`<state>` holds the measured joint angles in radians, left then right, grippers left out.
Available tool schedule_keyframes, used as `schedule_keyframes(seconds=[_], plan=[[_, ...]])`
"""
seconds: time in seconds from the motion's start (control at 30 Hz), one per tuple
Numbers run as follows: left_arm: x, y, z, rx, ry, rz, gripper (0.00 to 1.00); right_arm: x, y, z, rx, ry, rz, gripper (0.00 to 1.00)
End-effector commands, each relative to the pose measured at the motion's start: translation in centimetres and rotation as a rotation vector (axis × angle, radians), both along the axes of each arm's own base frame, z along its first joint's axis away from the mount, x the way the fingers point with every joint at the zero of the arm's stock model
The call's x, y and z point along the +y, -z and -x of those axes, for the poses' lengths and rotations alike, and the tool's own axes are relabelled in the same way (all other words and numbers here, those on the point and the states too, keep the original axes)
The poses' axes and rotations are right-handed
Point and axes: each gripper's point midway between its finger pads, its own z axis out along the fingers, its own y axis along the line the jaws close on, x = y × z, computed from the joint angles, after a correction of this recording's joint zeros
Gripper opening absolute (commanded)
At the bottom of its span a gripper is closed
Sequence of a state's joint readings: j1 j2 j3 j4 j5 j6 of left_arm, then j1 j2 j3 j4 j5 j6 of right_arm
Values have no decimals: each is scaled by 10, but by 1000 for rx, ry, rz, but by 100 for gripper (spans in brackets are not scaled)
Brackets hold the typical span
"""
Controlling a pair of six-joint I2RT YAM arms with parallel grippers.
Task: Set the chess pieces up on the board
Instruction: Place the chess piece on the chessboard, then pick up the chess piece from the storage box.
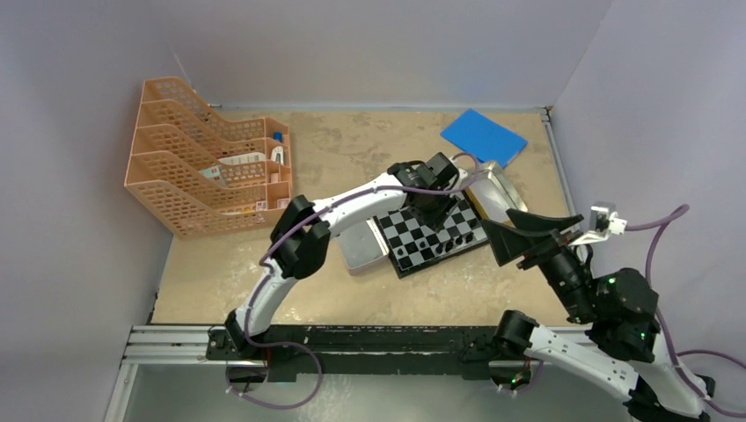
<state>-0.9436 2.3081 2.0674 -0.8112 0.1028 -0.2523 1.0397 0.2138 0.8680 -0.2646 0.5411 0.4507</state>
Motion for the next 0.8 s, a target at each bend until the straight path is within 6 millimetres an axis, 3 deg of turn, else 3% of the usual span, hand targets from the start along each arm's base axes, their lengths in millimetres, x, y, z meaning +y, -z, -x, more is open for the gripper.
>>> schedule_keyframes(seconds=[0.0,0.13,0.2,0.33,0.5,0.77], plan=[[18,-89,-33,-192,-145,132,53,9,10,-10,68,21,-11,99],[52,-119,-45,-241,-223,207,59,10,20,-19,108,70,-61,99],[71,-131,-46,-241,-248,249,76,12,26,-21,123,78,-73,99],[124,-139,-46,-137,-338,325,77,28,37,-26,123,55,-81,99],[175,-142,-22,-169,-381,362,77,62,57,-39,158,20,-39,99],[228,-186,26,-302,-336,584,71,136,90,-72,112,-35,306,92]])
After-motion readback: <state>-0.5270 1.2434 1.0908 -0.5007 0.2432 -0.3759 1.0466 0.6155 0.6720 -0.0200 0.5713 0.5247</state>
